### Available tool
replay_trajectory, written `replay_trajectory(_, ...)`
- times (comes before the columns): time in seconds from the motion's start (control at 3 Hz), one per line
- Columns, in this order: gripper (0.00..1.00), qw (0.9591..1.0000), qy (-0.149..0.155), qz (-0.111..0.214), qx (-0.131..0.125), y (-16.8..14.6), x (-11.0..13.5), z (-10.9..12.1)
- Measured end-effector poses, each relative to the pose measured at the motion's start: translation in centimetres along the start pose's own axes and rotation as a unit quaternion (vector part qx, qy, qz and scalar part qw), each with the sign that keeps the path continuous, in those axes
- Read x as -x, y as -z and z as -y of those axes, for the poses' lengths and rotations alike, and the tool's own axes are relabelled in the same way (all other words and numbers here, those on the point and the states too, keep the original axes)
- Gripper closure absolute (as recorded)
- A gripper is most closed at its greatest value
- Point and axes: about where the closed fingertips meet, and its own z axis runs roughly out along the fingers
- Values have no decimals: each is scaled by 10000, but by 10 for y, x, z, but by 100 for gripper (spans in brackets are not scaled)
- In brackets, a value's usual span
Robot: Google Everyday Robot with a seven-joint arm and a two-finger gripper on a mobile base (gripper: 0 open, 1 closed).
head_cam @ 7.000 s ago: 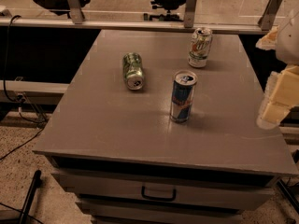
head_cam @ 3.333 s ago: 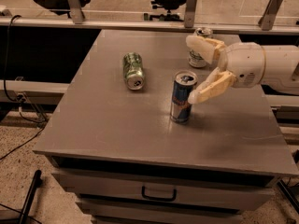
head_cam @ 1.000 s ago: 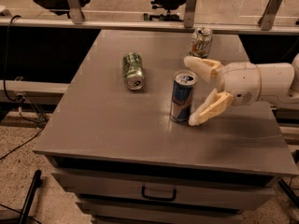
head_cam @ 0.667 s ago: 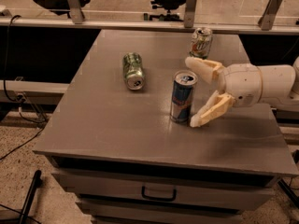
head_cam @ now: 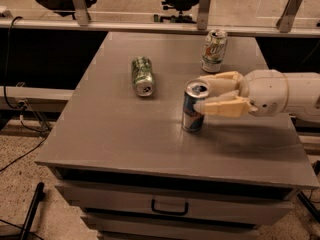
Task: Knock redbull can over
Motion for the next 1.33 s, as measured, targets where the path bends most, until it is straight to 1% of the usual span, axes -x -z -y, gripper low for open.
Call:
replay_trajectory(0.33,77,9997,-108,137,171,-11,2,2)
replay_trajectory(0.67,99,9993,-293,128,205,-16,2,6)
replay_trajectory(1.0,100,9994,-344,-61,65,-7,9,15)
replay_trajectory(1.33,100,9973,-354,-641,-10,12,17,26)
